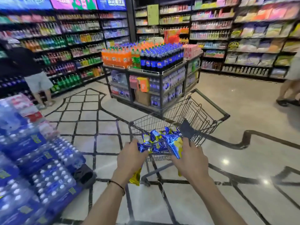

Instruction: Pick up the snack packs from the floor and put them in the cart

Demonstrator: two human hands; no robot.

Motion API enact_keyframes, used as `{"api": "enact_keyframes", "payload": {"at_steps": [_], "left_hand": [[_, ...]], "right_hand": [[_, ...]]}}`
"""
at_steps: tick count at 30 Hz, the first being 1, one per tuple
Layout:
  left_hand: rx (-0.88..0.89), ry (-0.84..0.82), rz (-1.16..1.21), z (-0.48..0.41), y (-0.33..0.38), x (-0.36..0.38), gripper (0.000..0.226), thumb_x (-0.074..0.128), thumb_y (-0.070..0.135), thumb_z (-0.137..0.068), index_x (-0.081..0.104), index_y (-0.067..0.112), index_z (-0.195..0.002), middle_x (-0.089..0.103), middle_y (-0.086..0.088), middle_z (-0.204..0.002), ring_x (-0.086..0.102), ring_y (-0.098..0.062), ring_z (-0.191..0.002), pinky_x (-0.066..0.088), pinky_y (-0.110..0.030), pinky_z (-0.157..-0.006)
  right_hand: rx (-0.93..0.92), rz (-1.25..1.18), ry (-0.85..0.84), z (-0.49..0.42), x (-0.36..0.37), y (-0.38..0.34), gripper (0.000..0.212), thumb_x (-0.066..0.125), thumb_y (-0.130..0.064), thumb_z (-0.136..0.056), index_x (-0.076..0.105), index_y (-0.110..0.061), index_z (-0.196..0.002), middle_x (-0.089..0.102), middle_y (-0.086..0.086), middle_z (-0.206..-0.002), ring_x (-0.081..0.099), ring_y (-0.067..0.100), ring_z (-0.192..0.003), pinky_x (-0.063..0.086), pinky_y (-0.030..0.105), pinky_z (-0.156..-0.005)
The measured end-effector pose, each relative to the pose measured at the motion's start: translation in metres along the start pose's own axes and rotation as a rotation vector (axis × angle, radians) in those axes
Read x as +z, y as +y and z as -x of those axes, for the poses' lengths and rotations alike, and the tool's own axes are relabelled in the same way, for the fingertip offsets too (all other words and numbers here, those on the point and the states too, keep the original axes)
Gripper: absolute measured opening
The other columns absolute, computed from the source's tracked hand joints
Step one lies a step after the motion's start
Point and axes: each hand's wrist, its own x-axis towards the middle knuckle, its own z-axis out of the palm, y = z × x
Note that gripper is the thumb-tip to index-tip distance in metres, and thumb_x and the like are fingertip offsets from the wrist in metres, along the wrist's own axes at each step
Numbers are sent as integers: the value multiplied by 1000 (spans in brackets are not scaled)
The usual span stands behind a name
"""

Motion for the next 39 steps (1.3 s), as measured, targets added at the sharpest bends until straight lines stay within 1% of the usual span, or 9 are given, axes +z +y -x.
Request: {"api": "enact_keyframes", "payload": {"at_steps": [6, 12, 18, 22, 25, 29, 35, 37, 39], "left_hand": [[27, -81, 64, -130, 23, 61, 39, 67, 57, -81, 48, 28, -99, 54, 4, -95, 58, -19, -80, 44, -34, -61], [-16, -61, 39, -277, 30, 66, 44, 66, 55, -82, 50, 26, -110, 59, -3, -108, 60, -27, -94, 48, -38, -72], [-5, -85, 24, -375, 59, 97, 39, 68, 55, -81, 48, 30, -102, 59, 0, -103, 59, -24, -89, 46, -36, -66], [-52, -138, 30, -427, 69, 145, 40, 67, 56, -80, 49, 29, -103, 61, 2, -98, 60, -22, -84, 54, -38, -71], [-121, -166, 22, -463, 81, 182, 38, 68, 53, -79, 51, 25, -98, 61, 3, -95, 59, -20, -82, 51, -37, -68], [-261, -207, 27, -513, 96, 231, 38, 71, 49, -77, 54, 24, -100, 61, 4, -94, 56, -13, -75, 37, -29, -53], [-449, -284, 16, -560, 92, 308, 40, 73, 54, -70, 53, 29, -94, 63, 7, -86, 61, -16, -73, 53, -35, -65], [-503, -322, 29, -569, 82, 338, 53, 70, 60, -65, 53, 30, -104, 62, 7, -90, 62, -17, -77, 54, -36, -65], [-556, -343, 56, -577, 70, 368, 61, 75, 53, -68, 53, 25, -118, 63, 6, -91, 62, -17, -78, 50, -33, -61]], "right_hand": [[55, 69, -95, -123, 58, 16, 67, 57, -60, -83, 35, -21, -134, 55, 3, -128, 53, 28, -117, 50, 38, -84], [101, 91, -157, -246, 79, 24, 64, 57, -59, -80, 39, -19, -127, 58, 4, -118, 56, 31, -110, 50, 40, -79], [138, 95, -212, -347, 116, 49, 70, 55, -58, -83, 37, -15, -134, 57, 8, -122, 55, 32, -112, 50, 40, -80], [131, 64, -299, -409, 162, 66, 74, 55, -59, -86, 30, -14, -139, 51, 9, -131, 51, 33, -119, 51, 43, -85], [107, 23, -375, -458, 201, 86, 73, 57, -58, -86, 31, -14, -138, 50, 9, -132, 50, 34, -119, 51, 44, -83], [129, -14, -481, -525, 250, 119, 75, 60, -56, -85, 30, -15, -141, 50, 9, -133, 48, 32, -121, 50, 43, -84], [143, 40, -674, -591, 330, 162, 79, 58, -57, -88, 29, -8, -141, 49, 11, -135, 46, 34, -125, 49, 42, -88], [150, 43, -741, -603, 361, 173, 78, 60, -57, -87, 30, -7, -139, 49, 11, -134, 47, 34, -124, 49, 42, -86], [184, 24, -805, -611, 395, 184, 80, 63, -56, -85, 28, -8, -138, 49, 11, -133, 49, 33, -122, 50, 42, -85]]}}
